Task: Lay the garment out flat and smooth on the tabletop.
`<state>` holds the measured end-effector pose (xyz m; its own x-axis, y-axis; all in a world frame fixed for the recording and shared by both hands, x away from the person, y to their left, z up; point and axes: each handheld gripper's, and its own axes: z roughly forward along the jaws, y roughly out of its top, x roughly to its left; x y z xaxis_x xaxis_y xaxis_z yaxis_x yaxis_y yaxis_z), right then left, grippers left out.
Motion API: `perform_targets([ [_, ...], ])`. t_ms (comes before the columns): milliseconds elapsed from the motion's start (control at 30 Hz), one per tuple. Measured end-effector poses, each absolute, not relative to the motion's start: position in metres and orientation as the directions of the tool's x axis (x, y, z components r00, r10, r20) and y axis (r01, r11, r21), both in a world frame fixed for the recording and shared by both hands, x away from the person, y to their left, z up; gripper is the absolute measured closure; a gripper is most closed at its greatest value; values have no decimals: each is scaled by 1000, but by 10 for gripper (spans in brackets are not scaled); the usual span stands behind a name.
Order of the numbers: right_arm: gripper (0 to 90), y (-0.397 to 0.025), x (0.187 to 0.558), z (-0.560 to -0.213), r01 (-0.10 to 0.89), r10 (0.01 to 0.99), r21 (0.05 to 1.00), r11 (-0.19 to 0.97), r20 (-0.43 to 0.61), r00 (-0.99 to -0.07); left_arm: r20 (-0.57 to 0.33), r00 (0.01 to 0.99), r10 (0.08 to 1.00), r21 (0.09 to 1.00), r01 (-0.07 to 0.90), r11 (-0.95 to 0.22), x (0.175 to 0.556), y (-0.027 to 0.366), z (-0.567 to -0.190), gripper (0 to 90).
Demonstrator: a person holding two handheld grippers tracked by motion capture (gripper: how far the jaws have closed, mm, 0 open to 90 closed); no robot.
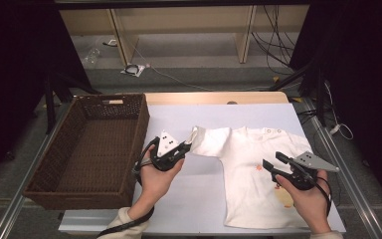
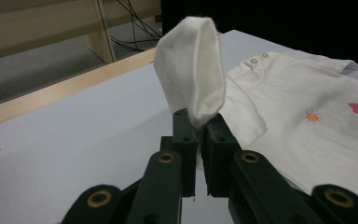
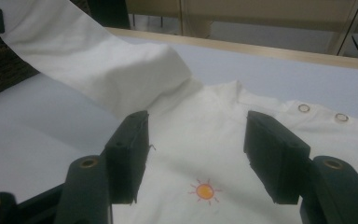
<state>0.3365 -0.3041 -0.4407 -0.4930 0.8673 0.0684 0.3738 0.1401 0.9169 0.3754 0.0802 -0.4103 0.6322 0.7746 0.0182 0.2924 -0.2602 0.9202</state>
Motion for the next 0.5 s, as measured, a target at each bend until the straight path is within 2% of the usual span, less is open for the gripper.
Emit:
perform_targets([
  [500,410,-301,337,-443,375,861,917,140,74,-503,-17,560,828,908,356,-222,381,104,-415,839],
])
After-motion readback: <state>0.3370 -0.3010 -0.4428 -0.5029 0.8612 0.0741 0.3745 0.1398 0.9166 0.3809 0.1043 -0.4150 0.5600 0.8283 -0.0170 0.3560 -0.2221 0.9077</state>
